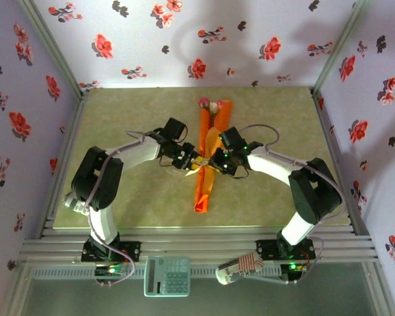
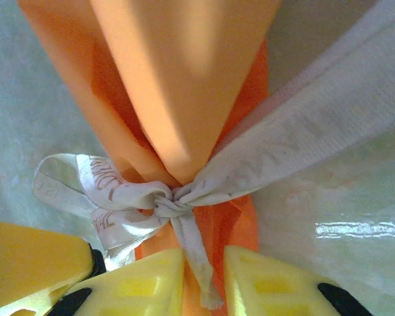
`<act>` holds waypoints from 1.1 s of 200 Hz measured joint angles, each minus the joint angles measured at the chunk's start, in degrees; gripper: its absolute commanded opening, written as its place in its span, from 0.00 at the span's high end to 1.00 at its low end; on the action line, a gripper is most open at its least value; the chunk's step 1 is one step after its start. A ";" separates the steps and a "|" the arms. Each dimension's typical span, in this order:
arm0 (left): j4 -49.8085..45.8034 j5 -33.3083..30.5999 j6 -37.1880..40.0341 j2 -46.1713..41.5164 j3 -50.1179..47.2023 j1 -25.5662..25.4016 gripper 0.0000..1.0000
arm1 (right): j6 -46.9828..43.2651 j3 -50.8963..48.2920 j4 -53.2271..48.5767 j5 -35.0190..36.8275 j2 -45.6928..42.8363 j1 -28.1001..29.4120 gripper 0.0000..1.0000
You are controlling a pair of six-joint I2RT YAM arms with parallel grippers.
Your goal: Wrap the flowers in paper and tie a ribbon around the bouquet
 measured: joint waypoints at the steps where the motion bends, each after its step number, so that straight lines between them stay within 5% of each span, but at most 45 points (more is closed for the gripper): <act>1: -0.02 0.00 0.00 0.00 0.00 0.00 0.79 | -0.07 0.02 0.00 0.00 0.00 0.00 0.79; 40: -0.33 0.00 0.02 0.81 1.90 -0.11 0.79 | -0.20 1.09 0.15 0.26 0.00 -0.50 0.76; 93: -0.72 0.39 0.07 2.64 5.11 -0.74 0.79 | -0.20 1.11 0.20 0.22 0.31 -1.07 0.88; 119: -1.88 0.46 0.46 3.76 6.34 -1.27 0.79 | -0.22 1.11 0.20 0.24 0.39 -1.07 0.77; 144: -2.82 0.44 0.70 4.79 7.10 -1.62 0.78 | 0.22 1.11 0.24 0.24 0.46 -1.07 0.77; 184: -3.56 0.44 0.87 5.99 7.98 -1.77 0.79 | 0.72 1.11 1.57 0.20 1.53 -1.07 1.00; 220: -3.98 0.42 1.16 7.48 9.66 -1.92 0.84 | 1.29 1.53 1.16 0.26 1.62 -1.05 1.00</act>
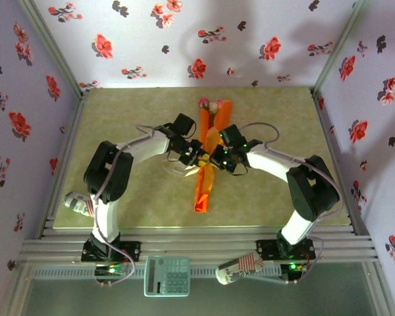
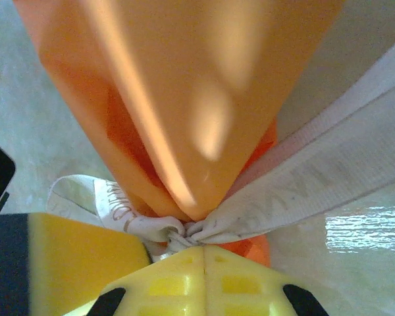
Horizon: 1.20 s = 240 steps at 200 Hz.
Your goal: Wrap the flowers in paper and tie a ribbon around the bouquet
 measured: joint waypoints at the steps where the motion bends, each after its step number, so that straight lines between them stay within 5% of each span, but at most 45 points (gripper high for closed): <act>1: 0.00 0.00 0.02 0.04 0.02 0.00 0.84 | 0.02 0.04 -0.02 0.00 -0.02 0.00 1.00; 111: -1.27 -0.31 1.46 2.69 1.70 0.00 0.88 | -1.57 1.70 -6.75 -1.09 -4.15 2.01 1.00; 240: -1.46 -0.68 2.34 2.69 1.70 0.00 0.88 | -8.02 3.52 -17.51 -8.79 -8.13 11.63 1.00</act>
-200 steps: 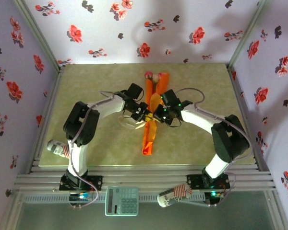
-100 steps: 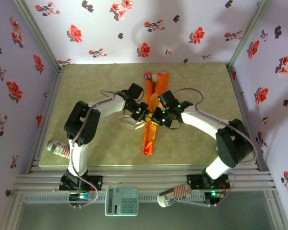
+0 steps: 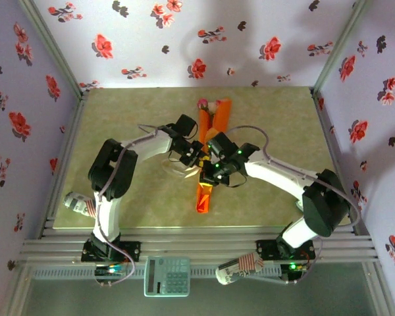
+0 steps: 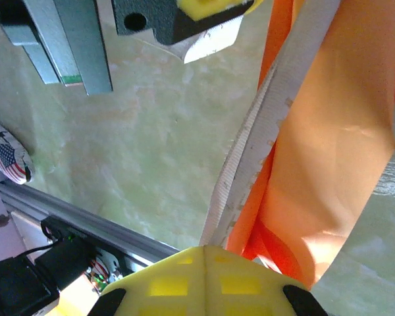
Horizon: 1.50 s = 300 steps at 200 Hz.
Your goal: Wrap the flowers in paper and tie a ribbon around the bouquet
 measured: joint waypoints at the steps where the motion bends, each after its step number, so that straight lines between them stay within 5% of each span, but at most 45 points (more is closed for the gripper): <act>1: 0.00 -0.02 0.00 0.00 0.00 0.00 0.88 | -0.02 0.02 -0.13 -0.04 0.00 0.00 1.00; 108: -0.42 -0.39 0.17 0.13 0.52 0.00 0.88 | -3.65 3.23 -4.04 -7.37 0.09 5.40 1.00; 140: -0.46 -0.48 0.39 0.13 0.59 0.00 0.80 | -4.24 3.23 -4.79 -6.32 -0.04 4.22 0.65; 174: -1.73 -1.88 1.38 -0.17 2.03 0.00 0.63 | -1.51 2.80 -3.85 -0.68 -5.16 -2.64 0.56; 230: -6.25 -4.76 1.31 -9.22 1.84 0.13 0.51 | 20.50 -11.30 7.30 13.81 -19.47 -12.31 0.55; 267: -7.74 -6.69 -2.97 -23.65 -10.16 1.60 0.55 | 40.85 -21.44 19.80 19.10 -13.14 -12.31 0.55; 300: -0.94 -7.54 -14.99 -30.01 -27.50 2.19 0.52 | 52.54 -21.92 29.92 20.48 -4.83 -12.31 0.55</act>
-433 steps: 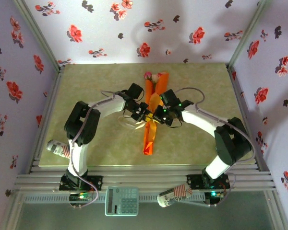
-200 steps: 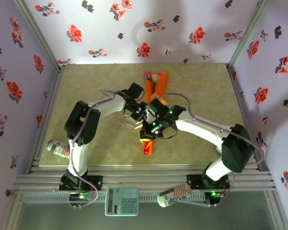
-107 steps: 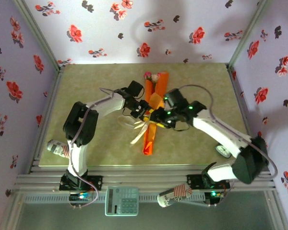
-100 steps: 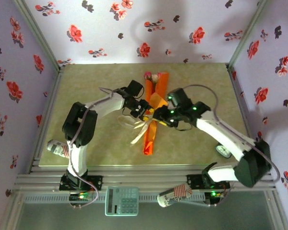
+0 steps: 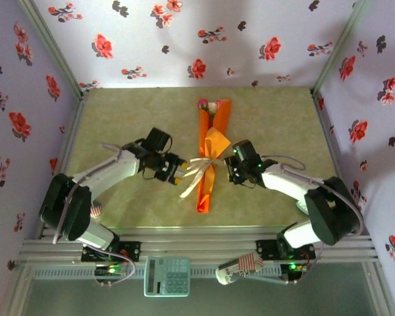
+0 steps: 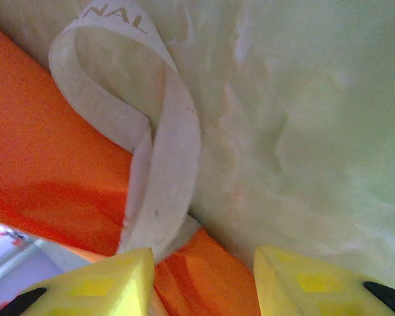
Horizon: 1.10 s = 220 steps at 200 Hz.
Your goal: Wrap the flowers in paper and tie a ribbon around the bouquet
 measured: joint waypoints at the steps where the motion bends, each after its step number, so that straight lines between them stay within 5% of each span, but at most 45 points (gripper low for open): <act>1: 0.63 -0.09 -0.79 0.02 -0.68 0.00 0.52 | 0.26 0.00 0.24 0.02 0.11 0.00 0.55; 31: 12.79 -2.82 -12.04 3.37 -9.51 -0.02 0.50 | 7.43 -0.22 8.35 0.44 4.26 0.00 0.58; 79: 26.95 -5.38 -17.46 10.08 -9.05 -0.15 0.50 | 12.59 -0.70 13.33 0.72 6.64 0.00 0.62; 125: 29.73 -7.87 -18.49 10.73 -9.05 -0.57 0.46 | 14.23 -0.70 17.86 0.81 11.23 0.00 0.80; 220: 30.93 -9.16 -19.39 14.12 -6.08 -1.27 0.50 | 14.32 -0.87 17.84 0.98 10.58 -0.11 0.89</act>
